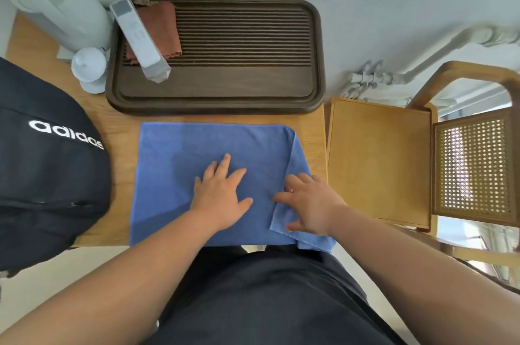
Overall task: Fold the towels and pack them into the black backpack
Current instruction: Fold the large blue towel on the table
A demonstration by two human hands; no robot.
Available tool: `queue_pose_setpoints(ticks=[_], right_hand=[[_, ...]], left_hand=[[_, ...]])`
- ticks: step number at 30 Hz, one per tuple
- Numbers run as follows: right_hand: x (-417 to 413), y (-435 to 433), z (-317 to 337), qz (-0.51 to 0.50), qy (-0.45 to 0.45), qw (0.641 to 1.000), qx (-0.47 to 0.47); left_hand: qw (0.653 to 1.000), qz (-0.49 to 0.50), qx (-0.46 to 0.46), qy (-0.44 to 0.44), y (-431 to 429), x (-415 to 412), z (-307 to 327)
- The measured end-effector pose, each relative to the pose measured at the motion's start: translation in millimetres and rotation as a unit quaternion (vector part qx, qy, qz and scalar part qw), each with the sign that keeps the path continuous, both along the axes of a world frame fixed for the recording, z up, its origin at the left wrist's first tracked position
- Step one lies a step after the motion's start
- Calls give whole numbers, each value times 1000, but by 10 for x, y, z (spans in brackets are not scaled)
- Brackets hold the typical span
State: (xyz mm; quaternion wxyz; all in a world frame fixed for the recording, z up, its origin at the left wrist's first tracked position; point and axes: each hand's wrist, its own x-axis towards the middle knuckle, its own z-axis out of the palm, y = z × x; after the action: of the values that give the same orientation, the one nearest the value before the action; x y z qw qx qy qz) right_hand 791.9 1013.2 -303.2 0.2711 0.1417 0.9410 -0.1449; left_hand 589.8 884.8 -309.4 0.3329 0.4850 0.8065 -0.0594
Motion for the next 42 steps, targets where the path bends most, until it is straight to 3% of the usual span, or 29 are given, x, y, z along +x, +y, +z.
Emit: queue_pose_setpoints(ticks=[5,9,12,15,18,20,21,23,26,28,36,39,42], right_hand=[[133,64,-96,9,38,997,69],[254,231,-41,-95,92,991,-25],[344,426,100,-231,110,960,-112],[479,652,152,-419,128,888,-142],[530,797,178,-581,188,765,-204],[505,825,207,-642,205,683,-282],[490,819,220,-653,202,658,-315],[455,780,254,-656,193,637,-357],[390,688,338,-658,210,602,-400],[346,623,407,-659,233,567,-435],[346,577,440,-647,268,584,-410],[339,588,447,-635,270,623,-369],[250,612,477,-632,288,627,-353]], left_hand=[[999,9,-46,0,-4,115,-57],[999,2,-45,15,-44,108,-78],[999,3,-42,18,-44,109,-77],[998,8,-54,20,-10,132,-60],[997,15,-41,56,76,183,30],[997,30,13,63,156,279,125],[997,41,50,46,205,355,177],[989,96,96,-57,332,550,293],[944,185,79,-261,520,902,476],[926,191,67,-320,611,1111,552],[901,265,86,-331,668,1218,481],[869,300,68,-387,629,1203,530],[843,319,55,-430,570,1200,575]])
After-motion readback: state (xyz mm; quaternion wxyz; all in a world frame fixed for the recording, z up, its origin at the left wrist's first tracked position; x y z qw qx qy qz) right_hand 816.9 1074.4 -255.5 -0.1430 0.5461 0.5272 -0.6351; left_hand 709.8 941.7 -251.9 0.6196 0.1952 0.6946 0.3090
